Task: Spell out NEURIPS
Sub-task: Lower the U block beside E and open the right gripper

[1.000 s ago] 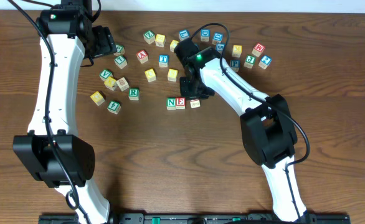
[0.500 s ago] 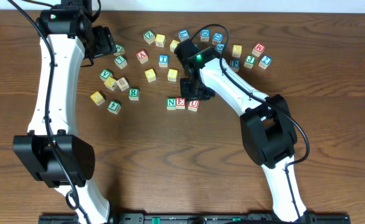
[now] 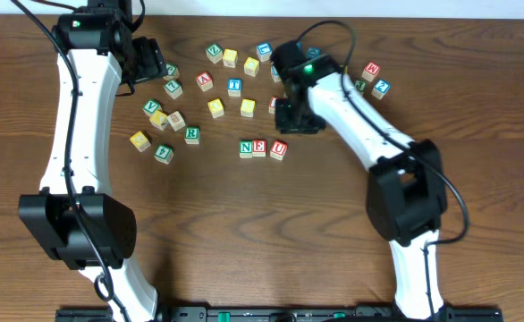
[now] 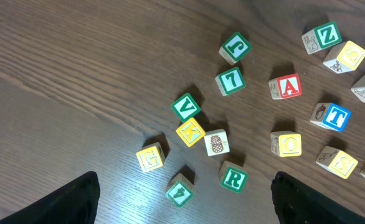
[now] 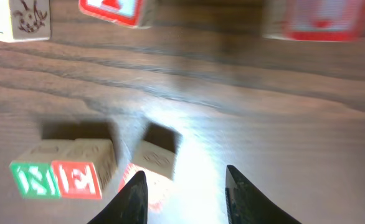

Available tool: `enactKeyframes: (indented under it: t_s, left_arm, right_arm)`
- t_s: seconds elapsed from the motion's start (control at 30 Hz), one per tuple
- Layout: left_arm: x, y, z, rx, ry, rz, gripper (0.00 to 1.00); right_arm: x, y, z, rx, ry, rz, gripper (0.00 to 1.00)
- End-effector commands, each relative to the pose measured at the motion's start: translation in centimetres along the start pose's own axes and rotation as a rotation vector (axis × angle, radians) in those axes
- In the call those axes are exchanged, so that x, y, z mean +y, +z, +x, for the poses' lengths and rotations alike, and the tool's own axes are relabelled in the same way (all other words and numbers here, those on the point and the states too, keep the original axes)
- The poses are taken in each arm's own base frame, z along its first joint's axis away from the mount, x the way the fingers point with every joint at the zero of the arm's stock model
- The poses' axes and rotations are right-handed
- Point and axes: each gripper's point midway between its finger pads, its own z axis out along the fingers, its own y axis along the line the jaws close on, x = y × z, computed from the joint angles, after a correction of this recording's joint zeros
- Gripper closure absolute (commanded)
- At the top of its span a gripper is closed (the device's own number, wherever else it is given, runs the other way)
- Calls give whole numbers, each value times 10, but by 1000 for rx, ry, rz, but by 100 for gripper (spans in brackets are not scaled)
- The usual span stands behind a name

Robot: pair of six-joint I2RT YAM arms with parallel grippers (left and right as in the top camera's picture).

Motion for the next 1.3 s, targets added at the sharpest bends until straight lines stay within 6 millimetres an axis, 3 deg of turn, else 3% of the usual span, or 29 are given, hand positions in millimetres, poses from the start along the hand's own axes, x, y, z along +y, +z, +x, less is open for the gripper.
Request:
enactKeyframes:
  t_s: [0.0, 0.33, 0.6, 1.27]
  left_arm:
    - [4, 6, 0, 5, 1, -21, 13]
    - [3, 6, 0, 5, 1, -21, 13]
    - [4, 6, 0, 5, 1, -21, 13]
    - [3, 6, 0, 5, 1, -21, 13]
  right_arm:
    - [-6, -20, 2, -6, 11, -3, 65]
    - [-15, 16, 30, 79, -11, 39, 75]
    - [-8, 42, 38, 82, -15, -11, 76]
    - [14, 46, 29, 18, -49, -58, 75]
